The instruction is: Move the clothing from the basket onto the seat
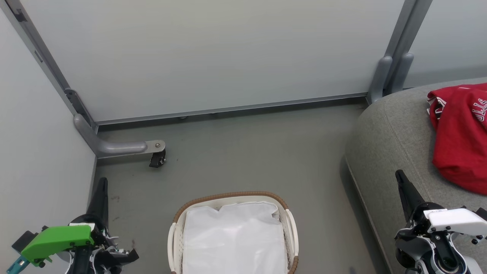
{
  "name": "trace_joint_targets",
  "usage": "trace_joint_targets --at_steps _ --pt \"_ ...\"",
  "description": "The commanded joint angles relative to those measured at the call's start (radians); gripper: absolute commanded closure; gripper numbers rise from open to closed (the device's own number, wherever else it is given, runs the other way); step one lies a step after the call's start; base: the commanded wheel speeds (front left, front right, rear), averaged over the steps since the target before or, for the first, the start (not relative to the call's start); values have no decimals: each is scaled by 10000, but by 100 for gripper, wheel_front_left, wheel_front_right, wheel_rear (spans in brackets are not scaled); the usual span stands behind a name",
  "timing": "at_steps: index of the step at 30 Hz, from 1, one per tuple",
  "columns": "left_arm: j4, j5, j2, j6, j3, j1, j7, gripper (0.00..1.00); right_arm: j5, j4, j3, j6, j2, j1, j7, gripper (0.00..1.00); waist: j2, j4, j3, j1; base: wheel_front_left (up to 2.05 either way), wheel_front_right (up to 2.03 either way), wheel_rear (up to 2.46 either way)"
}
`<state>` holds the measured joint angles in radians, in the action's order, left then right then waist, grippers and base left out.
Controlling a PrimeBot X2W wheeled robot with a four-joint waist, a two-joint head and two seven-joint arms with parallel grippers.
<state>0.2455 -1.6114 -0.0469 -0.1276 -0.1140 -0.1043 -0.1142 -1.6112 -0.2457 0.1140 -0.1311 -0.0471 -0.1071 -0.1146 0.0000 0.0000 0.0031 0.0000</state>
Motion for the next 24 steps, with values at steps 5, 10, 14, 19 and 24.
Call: trace_joint_targets --at_steps 5,10,14,19,24 --pt "-18 -30 -62 -65 -23 -98 -33 100 -35 39 19 7 -59 -20 -27 100 0 0 0 0 0 0 0" --pt "-18 -30 -62 -65 -23 -98 -33 100 -35 39 19 7 -59 -20 -26 100 0 0 0 0 0 0 0" --pt "-18 -31 -62 -65 -23 -98 -33 100 -35 39 19 7 -59 -20 -26 100 0 0 0 0 0 0 0" --pt "-18 -31 -62 -65 -23 -98 -33 100 -35 39 19 7 -59 -20 -26 100 0 0 0 0 0 0 0" --pt "-19 -31 -62 -65 -22 -98 -33 100 -35 39 19 7 -59 -20 -26 100 0 0 0 0 0 0 0"
